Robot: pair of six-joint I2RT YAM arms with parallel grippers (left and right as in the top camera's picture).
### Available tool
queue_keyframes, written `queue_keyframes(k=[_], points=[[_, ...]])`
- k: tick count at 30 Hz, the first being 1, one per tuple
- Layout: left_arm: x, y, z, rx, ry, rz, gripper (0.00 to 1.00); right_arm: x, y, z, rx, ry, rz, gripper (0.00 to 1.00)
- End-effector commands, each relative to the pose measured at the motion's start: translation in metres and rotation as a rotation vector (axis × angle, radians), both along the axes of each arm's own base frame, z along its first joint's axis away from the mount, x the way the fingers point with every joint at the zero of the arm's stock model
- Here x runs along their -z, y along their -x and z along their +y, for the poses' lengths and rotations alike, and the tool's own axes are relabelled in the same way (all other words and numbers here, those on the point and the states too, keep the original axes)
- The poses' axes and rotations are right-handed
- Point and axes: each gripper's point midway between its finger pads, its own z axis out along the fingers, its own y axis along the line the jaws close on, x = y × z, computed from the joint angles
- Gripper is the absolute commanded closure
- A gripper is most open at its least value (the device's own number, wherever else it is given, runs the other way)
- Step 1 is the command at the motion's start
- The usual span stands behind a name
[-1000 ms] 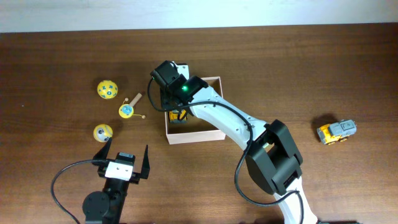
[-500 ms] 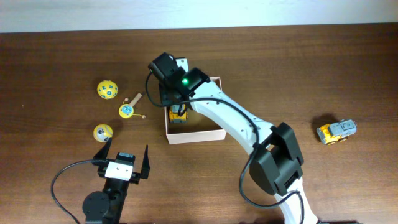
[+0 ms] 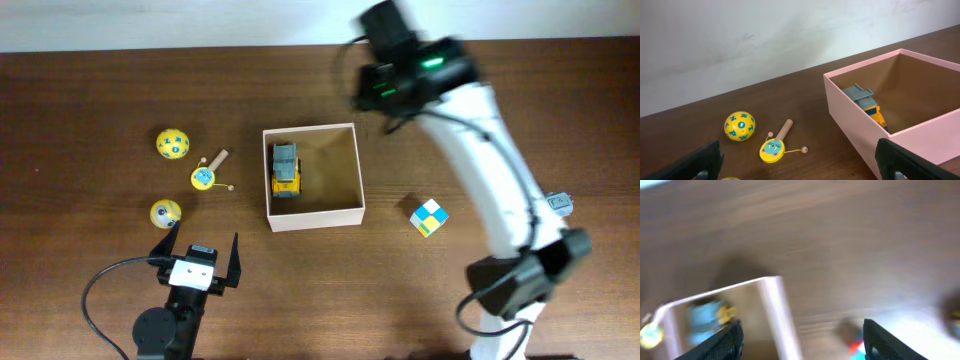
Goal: Pack container
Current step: 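Move the right gripper to the lower-right yellow-grey toy truck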
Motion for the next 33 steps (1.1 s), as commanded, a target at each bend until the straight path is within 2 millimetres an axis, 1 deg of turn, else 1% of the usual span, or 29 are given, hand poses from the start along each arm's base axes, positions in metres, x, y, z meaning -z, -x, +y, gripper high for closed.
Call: queue_keyframes(k=[1, 3, 6, 8, 11, 14, 17, 18, 22, 24, 30, 33], points=[[0.003, -0.001, 0.002, -0.009, -0.016, 0.004, 0.01, -0.009, 0.004, -0.076, 0.171, 0.012, 0.030, 0.29], [0.003, -0.001, 0.002, -0.009, -0.016, 0.005, 0.01, -0.003, 0.012, -0.114, 0.262, 0.019, 0.080, 0.29], [0.003, -0.001, 0.002, -0.009, -0.016, 0.004, 0.01, 0.004, 0.025, -0.156, 0.360, -0.001, 0.146, 0.29], [0.003, -0.001, 0.002, -0.009, -0.016, 0.004, 0.01, 0.006, 0.034, -0.179, 0.418, -0.023, 0.179, 0.29], [0.003, -0.001, 0.002, -0.009, -0.016, 0.004, 0.01, 0.010, 0.049, -0.209, 0.498, -0.035, 0.225, 0.30], [0.003, -0.001, 0.002, -0.009, -0.016, 0.004, 0.01, 0.016, 0.062, -0.230, 0.556, -0.038, 0.266, 0.30], [0.003, -0.001, 0.002, -0.009, -0.016, 0.004, 0.01, 0.027, 0.073, -0.248, 0.616, -0.046, 0.308, 0.30], [0.003, -0.001, 0.002, -0.009, -0.016, 0.004, 0.01, 0.035, 0.079, -0.256, 0.647, -0.056, 0.331, 0.30], [0.003, -0.001, 0.002, -0.009, -0.016, 0.004, 0.01, 0.058, 0.090, -0.264, 0.678, -0.077, 0.356, 0.30], [0.003, -0.001, 0.002, -0.009, -0.016, 0.004, 0.01, 0.069, 0.095, -0.265, 0.685, -0.084, 0.353, 0.30], [0.003, -0.001, 0.002, -0.009, -0.016, 0.004, 0.01, 0.102, 0.119, -0.257, 0.714, -0.098, 0.289, 0.30], [0.003, -0.001, 0.002, -0.009, -0.016, 0.004, 0.01, 0.114, 0.133, -0.254, 0.749, -0.112, 0.248, 0.30]])
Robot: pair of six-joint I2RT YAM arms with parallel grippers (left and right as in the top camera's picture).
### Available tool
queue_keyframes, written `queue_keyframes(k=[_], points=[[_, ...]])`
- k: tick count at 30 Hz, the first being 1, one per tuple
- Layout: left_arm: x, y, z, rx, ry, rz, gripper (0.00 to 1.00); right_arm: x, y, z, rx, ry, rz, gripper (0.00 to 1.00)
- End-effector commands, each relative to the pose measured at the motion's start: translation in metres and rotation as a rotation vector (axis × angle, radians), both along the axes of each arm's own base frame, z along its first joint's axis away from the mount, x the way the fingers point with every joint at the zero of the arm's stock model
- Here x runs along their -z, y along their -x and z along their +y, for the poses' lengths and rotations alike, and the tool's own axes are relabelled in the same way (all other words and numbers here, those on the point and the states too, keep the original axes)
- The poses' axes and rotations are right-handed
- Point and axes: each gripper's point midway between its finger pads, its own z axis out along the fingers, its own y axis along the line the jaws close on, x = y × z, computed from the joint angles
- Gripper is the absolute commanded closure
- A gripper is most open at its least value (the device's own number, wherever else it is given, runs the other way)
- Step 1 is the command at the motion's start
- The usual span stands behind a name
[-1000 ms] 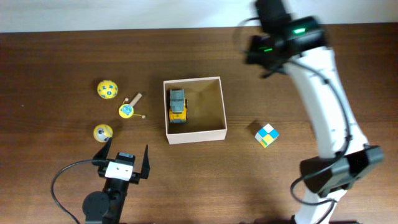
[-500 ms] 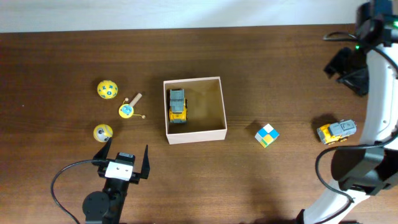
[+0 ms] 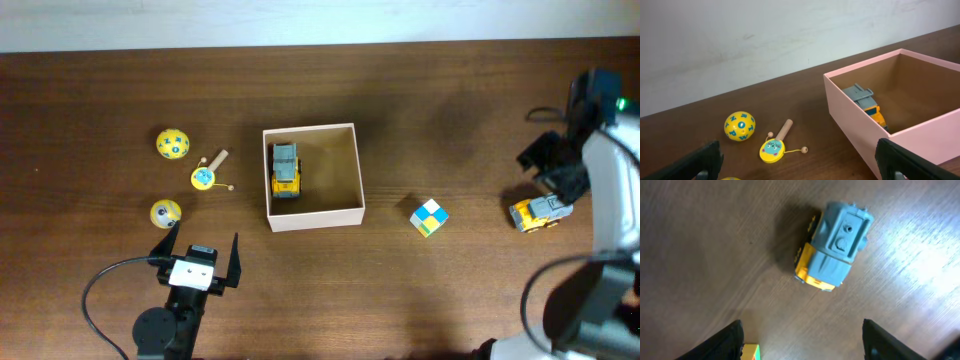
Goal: Pack container
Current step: 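Move the right gripper to the lower-right yellow-grey toy truck, then grasp the second toy truck with the right gripper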
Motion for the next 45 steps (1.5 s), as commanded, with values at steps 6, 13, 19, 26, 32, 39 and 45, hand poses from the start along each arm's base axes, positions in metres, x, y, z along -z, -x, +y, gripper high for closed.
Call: queue_keyframes(k=[6, 13, 19, 26, 32, 39, 45], points=[[0.003, -0.001, 0.002, -0.009, -0.015, 0.004, 0.01, 0.023, 0.049, -0.003, 0.154, 0.016, -0.126, 0.30], [0.003, -0.001, 0.002, -0.009, -0.015, 0.004, 0.01, 0.054, 0.055, -0.020, 0.244, -0.047, -0.229, 0.30], [0.003, -0.001, 0.002, -0.009, -0.015, 0.004, 0.01, 0.057, 0.041, -0.031, 0.286, -0.031, -0.318, 0.30], [0.003, -0.001, 0.002, -0.009, -0.015, 0.004, 0.01, 0.046, 0.021, -0.045, 0.296, 0.012, -0.417, 0.29], [0.003, -0.001, 0.002, -0.009, -0.015, 0.004, 0.01, 0.067, 0.023, -0.049, 0.367, -0.001, -0.366, 0.27], [0.003, -0.001, 0.002, -0.009, -0.015, 0.004, 0.01, 0.098, 0.023, -0.048, 0.394, -0.033, -0.295, 0.25], [0.003, -0.001, 0.002, -0.009, -0.015, 0.004, 0.01, 0.107, 0.014, -0.053, 0.393, -0.027, -0.311, 0.25]])
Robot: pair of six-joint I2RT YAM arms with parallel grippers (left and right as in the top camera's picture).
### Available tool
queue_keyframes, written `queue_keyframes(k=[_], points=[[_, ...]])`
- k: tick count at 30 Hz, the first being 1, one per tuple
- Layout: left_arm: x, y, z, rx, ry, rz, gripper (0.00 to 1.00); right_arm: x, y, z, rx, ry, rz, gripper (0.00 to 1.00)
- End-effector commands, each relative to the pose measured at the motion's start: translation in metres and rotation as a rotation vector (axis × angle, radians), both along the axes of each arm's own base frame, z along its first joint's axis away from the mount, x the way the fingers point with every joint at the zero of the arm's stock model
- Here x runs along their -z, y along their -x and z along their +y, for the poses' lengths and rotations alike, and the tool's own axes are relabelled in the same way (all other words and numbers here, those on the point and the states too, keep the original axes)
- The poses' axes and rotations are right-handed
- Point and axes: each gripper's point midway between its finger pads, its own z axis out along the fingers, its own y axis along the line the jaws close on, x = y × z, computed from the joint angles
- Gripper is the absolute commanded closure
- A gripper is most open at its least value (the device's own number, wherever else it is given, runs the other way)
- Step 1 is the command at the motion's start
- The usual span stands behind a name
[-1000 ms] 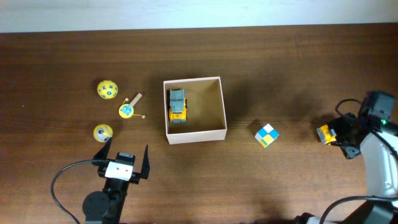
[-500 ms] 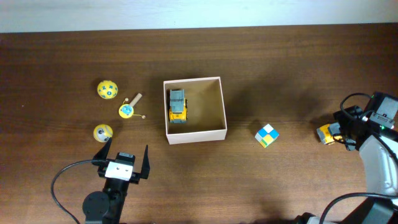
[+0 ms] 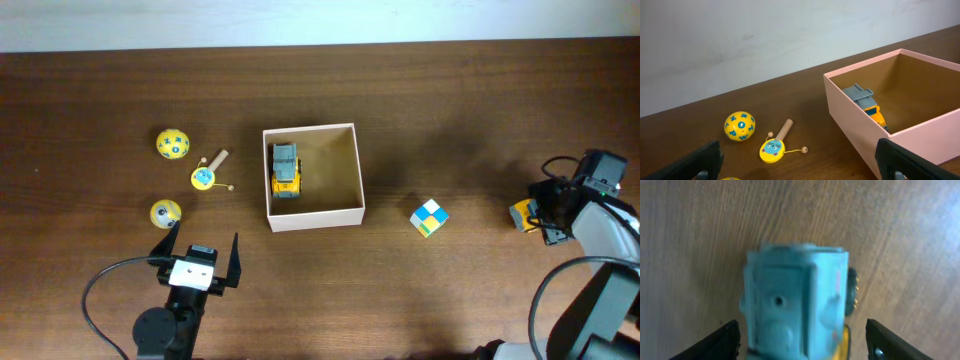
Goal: Pack container
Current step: 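Grasp the second toy truck with the right gripper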
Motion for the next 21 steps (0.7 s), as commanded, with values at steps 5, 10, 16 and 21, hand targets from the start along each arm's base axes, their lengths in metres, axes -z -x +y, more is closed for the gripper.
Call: queue_keyframes(k=[5, 10, 16, 21], points=[[0.003, -0.001, 0.002, -0.009, -0.016, 0.004, 0.01, 0.006, 0.001, -0.010, 0.105, 0.006, -0.006, 0.25], [0.003, -0.001, 0.002, -0.009, -0.016, 0.005, 0.01, 0.006, 0.001, -0.011, 0.151, -0.004, -0.015, 0.24], [0.003, -0.001, 0.002, -0.009, -0.016, 0.004, 0.01, 0.010, 0.007, -0.011, 0.158, -0.002, 0.015, 0.25], [0.003, -0.001, 0.002, -0.009, -0.016, 0.004, 0.01, 0.023, 0.010, -0.007, 0.153, -0.027, 0.050, 0.29]])
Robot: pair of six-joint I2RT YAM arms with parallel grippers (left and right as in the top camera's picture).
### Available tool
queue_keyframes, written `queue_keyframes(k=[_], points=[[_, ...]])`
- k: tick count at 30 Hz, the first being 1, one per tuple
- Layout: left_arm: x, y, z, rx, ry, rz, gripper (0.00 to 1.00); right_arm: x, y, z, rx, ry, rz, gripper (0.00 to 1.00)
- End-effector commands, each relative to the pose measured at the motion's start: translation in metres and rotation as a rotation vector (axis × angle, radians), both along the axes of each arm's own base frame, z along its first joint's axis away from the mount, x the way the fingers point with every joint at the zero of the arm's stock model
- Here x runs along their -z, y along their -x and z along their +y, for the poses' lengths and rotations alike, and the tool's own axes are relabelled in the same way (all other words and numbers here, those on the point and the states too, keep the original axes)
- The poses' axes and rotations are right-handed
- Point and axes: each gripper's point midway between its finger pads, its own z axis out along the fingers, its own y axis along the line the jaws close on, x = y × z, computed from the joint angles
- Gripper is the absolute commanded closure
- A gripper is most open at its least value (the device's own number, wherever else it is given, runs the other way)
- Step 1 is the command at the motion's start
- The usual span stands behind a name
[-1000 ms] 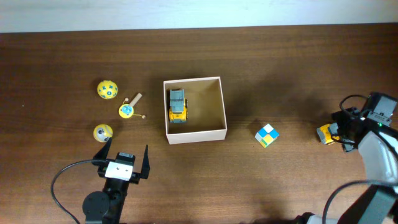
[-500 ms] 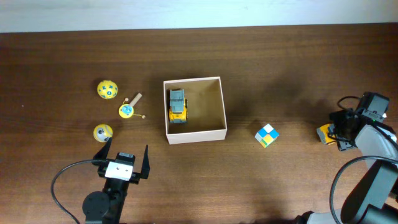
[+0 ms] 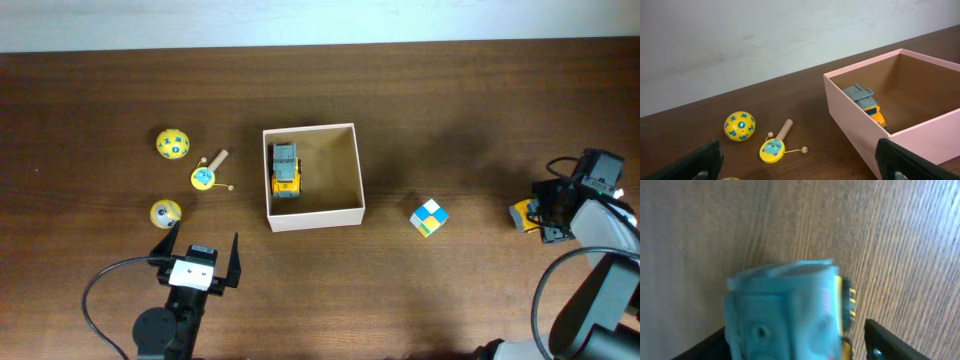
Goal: Pack container
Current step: 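Grasp the second toy truck with the right gripper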
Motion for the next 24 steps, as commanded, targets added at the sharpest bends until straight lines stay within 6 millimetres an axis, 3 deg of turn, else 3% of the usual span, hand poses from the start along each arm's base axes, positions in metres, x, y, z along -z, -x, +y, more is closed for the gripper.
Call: queue_keyframes(k=[1, 7, 16, 24], points=[[0.003, -0.001, 0.002, -0.009, -0.016, 0.004, 0.01, 0.016, 0.008, 0.000, 0.018, -0.017, 0.051, 0.30], [0.003, -0.001, 0.002, -0.009, -0.016, 0.004, 0.01, 0.028, 0.009, 0.005, -0.011, -0.042, 0.076, 0.32], [0.003, -0.001, 0.002, -0.009, -0.016, 0.004, 0.01, 0.028, 0.009, 0.005, -0.044, -0.033, 0.083, 0.33], [0.003, -0.001, 0.002, -0.009, -0.016, 0.004, 0.01, 0.031, 0.016, 0.010, -0.070, -0.046, 0.118, 0.41]])
